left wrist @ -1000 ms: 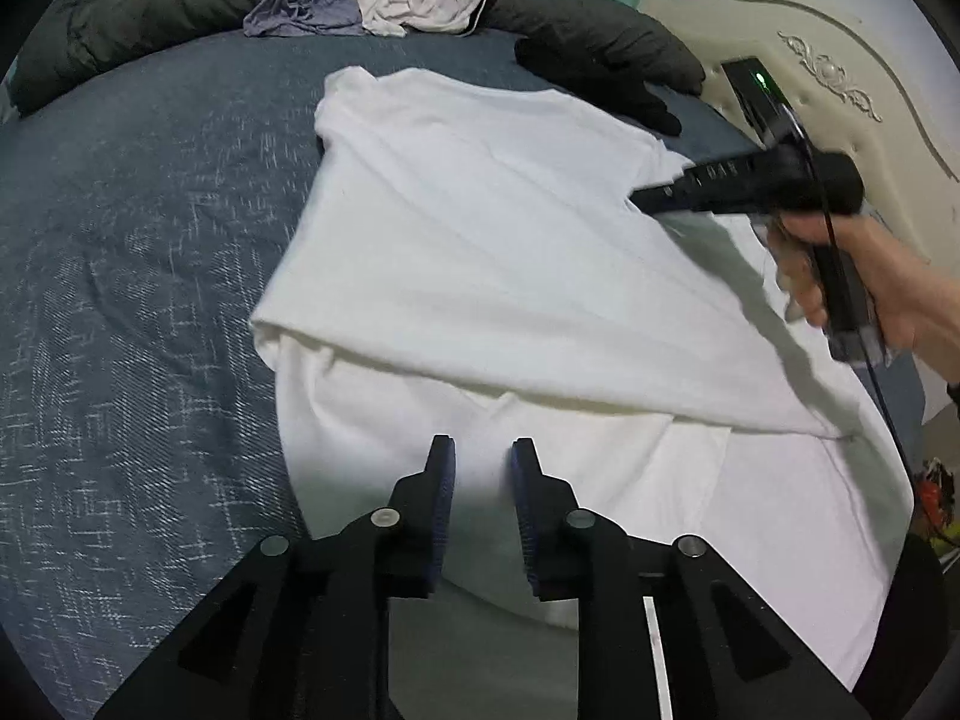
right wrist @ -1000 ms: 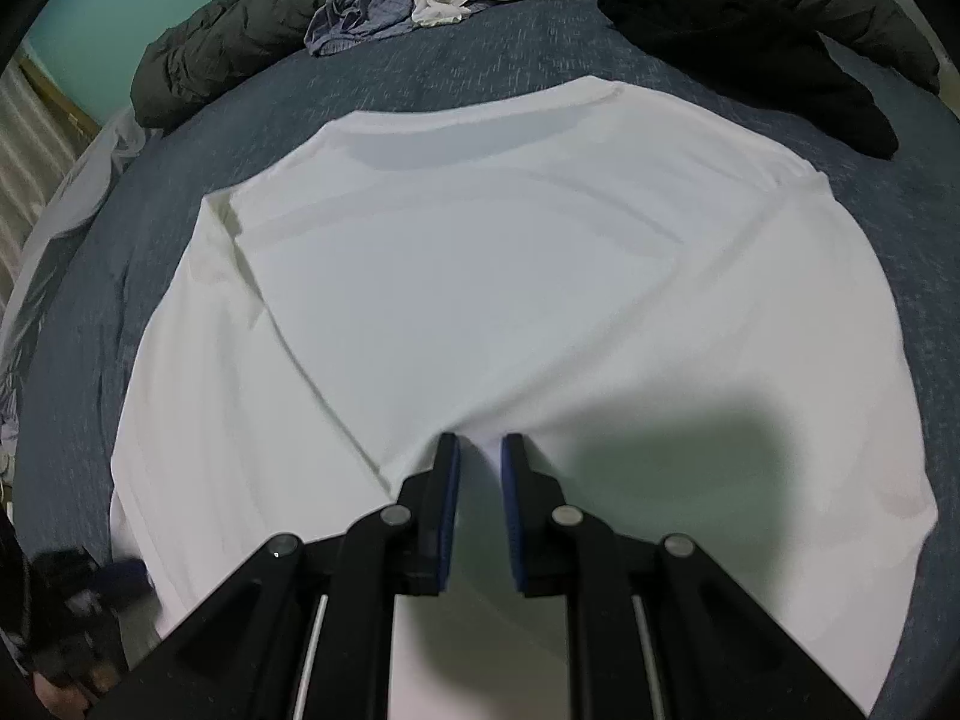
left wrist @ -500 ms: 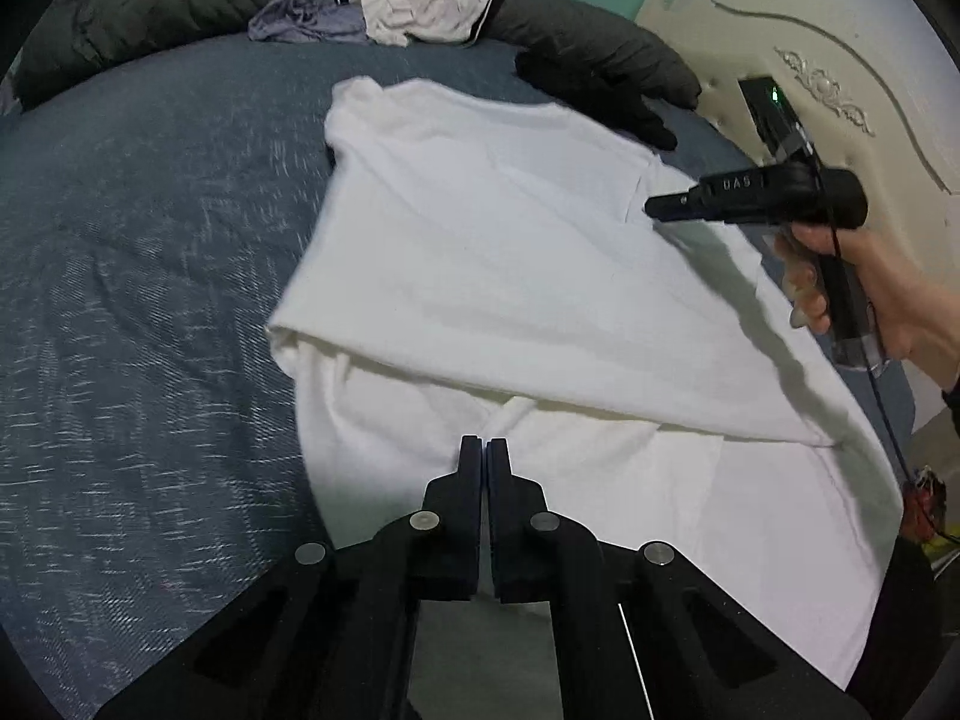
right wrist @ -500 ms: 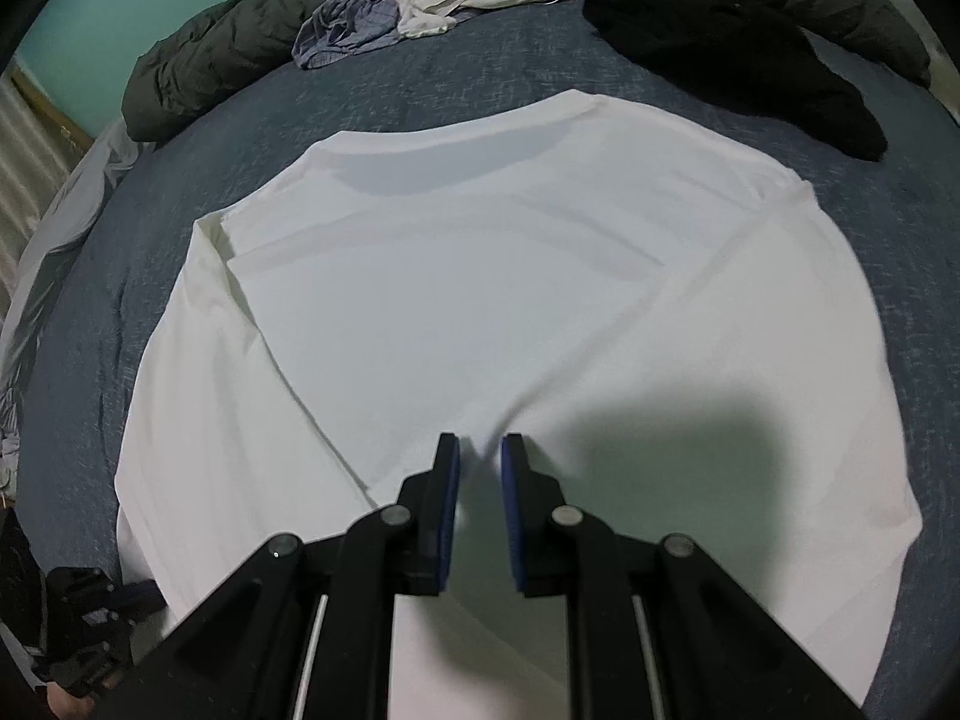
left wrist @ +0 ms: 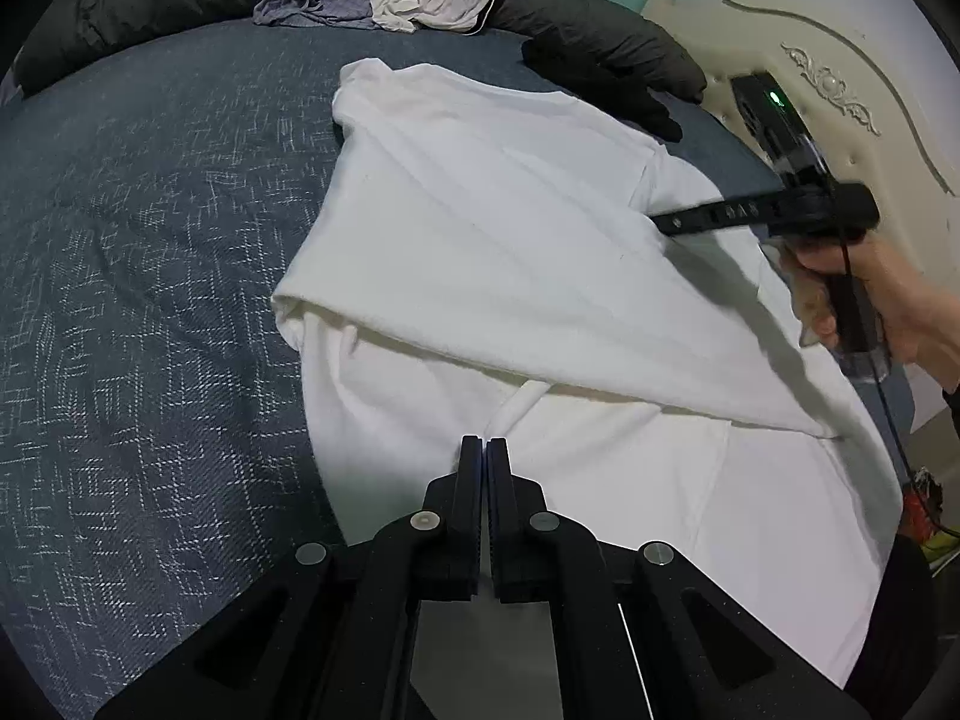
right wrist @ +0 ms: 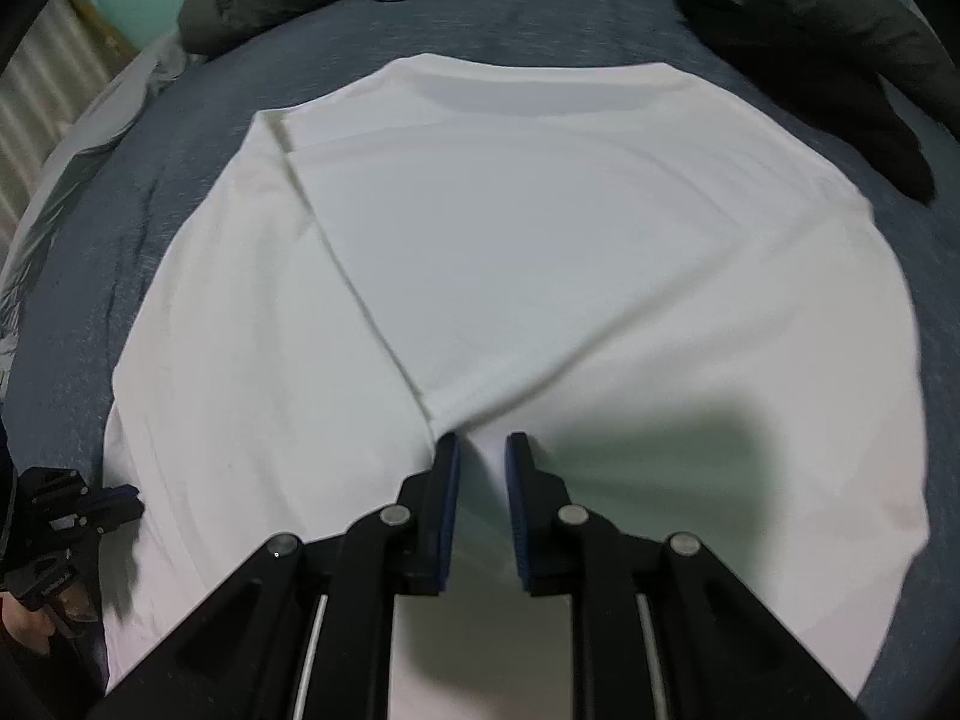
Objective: Fold clothes
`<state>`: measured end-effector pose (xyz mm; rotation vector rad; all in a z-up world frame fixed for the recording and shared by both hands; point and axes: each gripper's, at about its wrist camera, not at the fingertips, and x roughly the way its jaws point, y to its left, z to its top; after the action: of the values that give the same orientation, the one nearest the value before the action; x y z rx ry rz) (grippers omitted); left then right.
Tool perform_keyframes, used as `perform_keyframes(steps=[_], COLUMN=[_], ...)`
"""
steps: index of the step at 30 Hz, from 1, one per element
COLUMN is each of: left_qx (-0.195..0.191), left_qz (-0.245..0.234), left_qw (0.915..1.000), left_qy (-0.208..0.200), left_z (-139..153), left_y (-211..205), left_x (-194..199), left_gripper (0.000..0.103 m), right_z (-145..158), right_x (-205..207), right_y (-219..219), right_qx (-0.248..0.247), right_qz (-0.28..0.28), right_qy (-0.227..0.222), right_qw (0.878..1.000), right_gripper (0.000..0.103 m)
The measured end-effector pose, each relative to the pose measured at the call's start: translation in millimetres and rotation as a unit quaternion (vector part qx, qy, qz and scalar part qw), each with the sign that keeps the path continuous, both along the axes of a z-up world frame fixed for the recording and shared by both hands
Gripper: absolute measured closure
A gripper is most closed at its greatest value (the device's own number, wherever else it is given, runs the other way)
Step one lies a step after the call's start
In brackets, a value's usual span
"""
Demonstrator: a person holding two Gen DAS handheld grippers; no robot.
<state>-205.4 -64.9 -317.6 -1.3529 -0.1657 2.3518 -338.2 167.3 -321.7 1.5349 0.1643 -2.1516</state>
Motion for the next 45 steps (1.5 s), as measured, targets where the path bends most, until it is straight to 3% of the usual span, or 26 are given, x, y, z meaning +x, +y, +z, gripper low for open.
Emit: perform_keyframes(steps=[7, 10, 14, 18, 28, 30, 34, 40, 42, 45], left_qx=[0.002, 0.002, 0.004, 0.001, 0.0, 0.007, 0.022, 0.048, 0.049, 0.053], left_qz=[0.005, 0.009, 0.014, 0.015, 0.049, 0.064, 0.1, 0.128, 0.123, 0.119], left_qw=[1.0, 0.9999, 0.9999, 0.9998, 0.9988, 0.9979, 0.9946, 0.9905, 0.991, 0.9913], left_qy=[-0.006, -0.008, -0.009, -0.011, 0.002, 0.009, 0.018, 0.018, 0.018, 0.019], left_z=[-2, -2, 0, 0, 11, 15, 17, 15, 14, 11], left_y=[-5, -9, -13, -13, -31, -39, -58, -73, -71, -70], left_x=[1, 2, 3, 3, 2, 1, -5, -20, -26, -34], left_gripper=[0.103, 0.103, 0.103, 0.103, 0.103, 0.103, 0.102, 0.092, 0.079, 0.073], right_z=[-1, 15, 27, 20, 27, 38, 60, 71, 70, 65], right_x=[-19, -22, -17, -4, -14, -23, -42, -66, -73, -87], right_y=[-13, 0, 13, 13, -3, -14, -54, -116, -134, -157], right_qx=[-0.021, -0.041, -0.046, -0.041, -0.083, -0.098, -0.116, -0.122, -0.119, -0.114], right_qz=[-0.021, -0.054, -0.056, -0.039, -0.07, -0.062, -0.036, 0.009, 0.024, 0.034], right_qy=[0.008, 0.035, 0.033, 0.018, 0.056, 0.063, 0.068, 0.049, 0.046, 0.035], right_qw=[1.0, 0.997, 0.997, 0.998, 0.992, 0.991, 0.99, 0.991, 0.992, 0.992], right_gripper=[0.09, 0.089, 0.089, 0.089, 0.089, 0.089, 0.066, 0.064, 0.064, 0.064])
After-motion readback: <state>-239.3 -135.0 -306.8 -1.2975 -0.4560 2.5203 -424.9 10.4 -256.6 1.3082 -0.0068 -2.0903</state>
